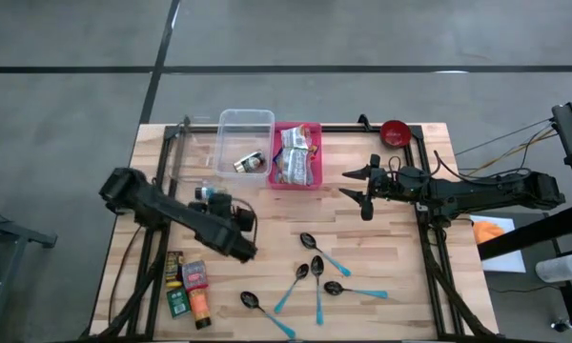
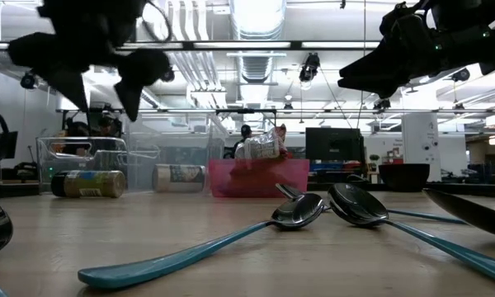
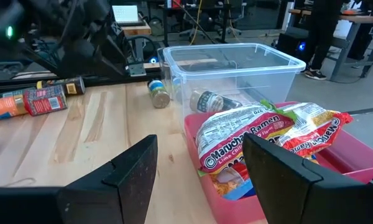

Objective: Pick & Place Food Item
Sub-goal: Put the green seasoning bottle into the right transparent bin

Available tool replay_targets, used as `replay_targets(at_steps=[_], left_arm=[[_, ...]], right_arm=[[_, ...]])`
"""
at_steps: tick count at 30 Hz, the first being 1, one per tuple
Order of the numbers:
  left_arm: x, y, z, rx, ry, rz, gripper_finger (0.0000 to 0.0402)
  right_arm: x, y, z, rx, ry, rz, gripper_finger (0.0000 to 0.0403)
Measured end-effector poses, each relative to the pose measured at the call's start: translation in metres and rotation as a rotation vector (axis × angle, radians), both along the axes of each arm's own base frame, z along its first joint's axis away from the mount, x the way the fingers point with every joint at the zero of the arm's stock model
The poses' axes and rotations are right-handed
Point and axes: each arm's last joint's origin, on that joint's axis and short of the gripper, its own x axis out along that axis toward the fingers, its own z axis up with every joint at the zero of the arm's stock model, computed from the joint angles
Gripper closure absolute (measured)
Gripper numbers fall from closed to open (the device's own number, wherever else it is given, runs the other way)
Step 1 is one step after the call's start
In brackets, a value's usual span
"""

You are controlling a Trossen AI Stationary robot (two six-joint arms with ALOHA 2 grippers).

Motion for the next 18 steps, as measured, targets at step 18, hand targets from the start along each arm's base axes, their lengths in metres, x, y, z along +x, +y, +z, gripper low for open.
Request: replay_targets(at_steps=[18], left_arm=[[-0.035, 0.003, -0.040, 0.053, -0.157, 0.183, 0.0029]], right_arm=[[0.000, 0.000, 0.000, 0.001, -0.001, 0.000, 0.0168]])
